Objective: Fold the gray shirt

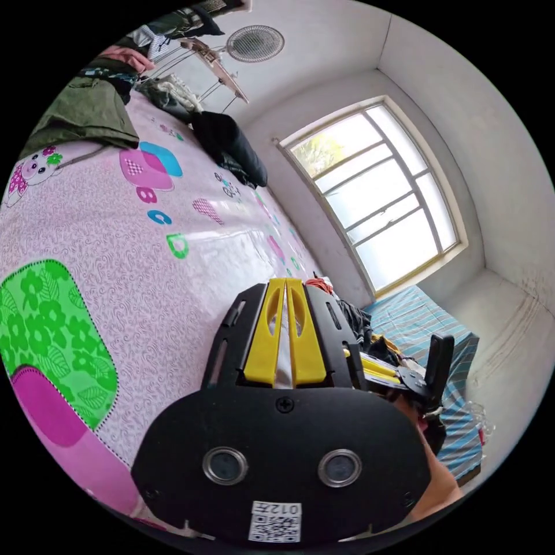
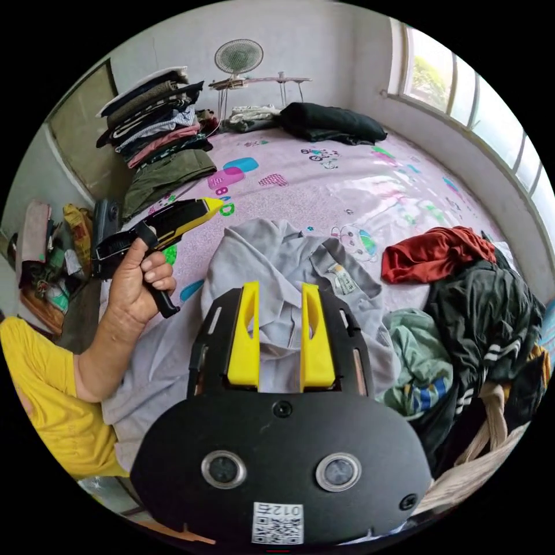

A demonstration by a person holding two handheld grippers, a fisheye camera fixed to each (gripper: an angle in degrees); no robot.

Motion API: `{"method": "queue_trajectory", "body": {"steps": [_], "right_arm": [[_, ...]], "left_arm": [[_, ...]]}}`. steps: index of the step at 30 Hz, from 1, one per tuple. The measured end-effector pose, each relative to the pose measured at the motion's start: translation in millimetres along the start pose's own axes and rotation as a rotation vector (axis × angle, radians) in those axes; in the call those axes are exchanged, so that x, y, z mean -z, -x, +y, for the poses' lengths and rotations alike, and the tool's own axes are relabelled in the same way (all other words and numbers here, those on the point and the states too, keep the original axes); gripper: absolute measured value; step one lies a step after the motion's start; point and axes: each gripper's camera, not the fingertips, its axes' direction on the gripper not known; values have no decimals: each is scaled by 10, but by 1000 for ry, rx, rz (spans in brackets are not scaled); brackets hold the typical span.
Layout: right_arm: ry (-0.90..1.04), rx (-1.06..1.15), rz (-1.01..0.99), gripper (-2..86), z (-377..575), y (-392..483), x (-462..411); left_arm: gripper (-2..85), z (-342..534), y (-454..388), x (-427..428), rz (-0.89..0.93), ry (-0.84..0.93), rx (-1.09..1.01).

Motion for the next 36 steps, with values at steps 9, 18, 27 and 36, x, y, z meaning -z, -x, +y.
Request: {"method": "queue_trajectory", "body": {"steps": [9, 18, 27, 36], "right_arm": [[41, 55, -57, 13, -223, -401, -237], [-162, -596, -497, 8, 269, -1697, 256], [-258, -623, -550, 24, 710, -1837, 184], [-366, -345, -249, 99, 1259, -696, 514]], "left_arm": [[5, -282, 228, -374, -3, 55, 103], [4, -472, -40, -680, 2, 158, 32], [3, -614, -234, -1054, 18, 286, -38], [3, -707, -547, -1263, 42, 326, -143]]}}
